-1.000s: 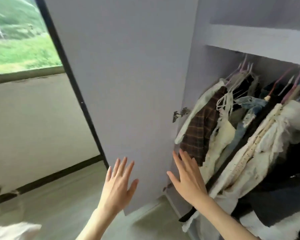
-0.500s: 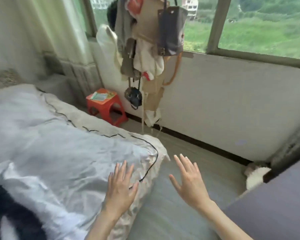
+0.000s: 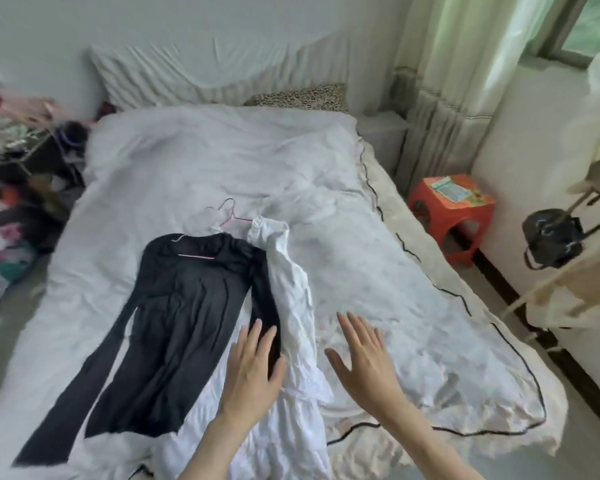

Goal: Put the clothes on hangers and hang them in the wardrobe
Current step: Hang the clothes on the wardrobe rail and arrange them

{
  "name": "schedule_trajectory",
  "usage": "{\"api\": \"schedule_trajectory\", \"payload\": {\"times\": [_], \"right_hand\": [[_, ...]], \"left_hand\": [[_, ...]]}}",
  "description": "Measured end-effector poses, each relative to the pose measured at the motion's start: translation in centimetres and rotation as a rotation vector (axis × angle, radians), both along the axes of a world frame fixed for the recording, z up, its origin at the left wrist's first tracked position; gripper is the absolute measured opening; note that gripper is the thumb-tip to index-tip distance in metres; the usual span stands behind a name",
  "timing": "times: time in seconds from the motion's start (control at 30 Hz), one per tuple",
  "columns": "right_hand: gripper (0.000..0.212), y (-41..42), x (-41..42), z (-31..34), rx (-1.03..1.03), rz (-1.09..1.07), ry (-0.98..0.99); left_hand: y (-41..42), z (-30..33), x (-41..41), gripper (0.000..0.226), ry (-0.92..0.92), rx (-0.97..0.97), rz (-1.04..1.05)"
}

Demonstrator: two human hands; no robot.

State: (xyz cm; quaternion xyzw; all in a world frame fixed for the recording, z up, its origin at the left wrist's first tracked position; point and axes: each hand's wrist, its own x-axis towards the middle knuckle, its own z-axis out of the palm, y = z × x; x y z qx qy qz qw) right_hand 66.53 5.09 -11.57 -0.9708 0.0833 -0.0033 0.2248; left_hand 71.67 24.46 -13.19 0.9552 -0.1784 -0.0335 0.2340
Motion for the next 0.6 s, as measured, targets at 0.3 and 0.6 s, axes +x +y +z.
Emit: {"api": "schedule_trajectory", "payload": {"times": [0.3, 0.6], "right_hand": [[0.111, -0.1, 12.3, -2.9, 0.055, 0.234, 0.073], [0.059, 2.7, 26.7, -5.0, 0.007, 0.402, 0.176]], "left_hand": [[2.1, -3.2, 6.7, 0.074, 0.191, 0.083, 0.234], [6.0, -6.5, 15.9, 0.051, 0.359, 0.255, 0.308]]}}
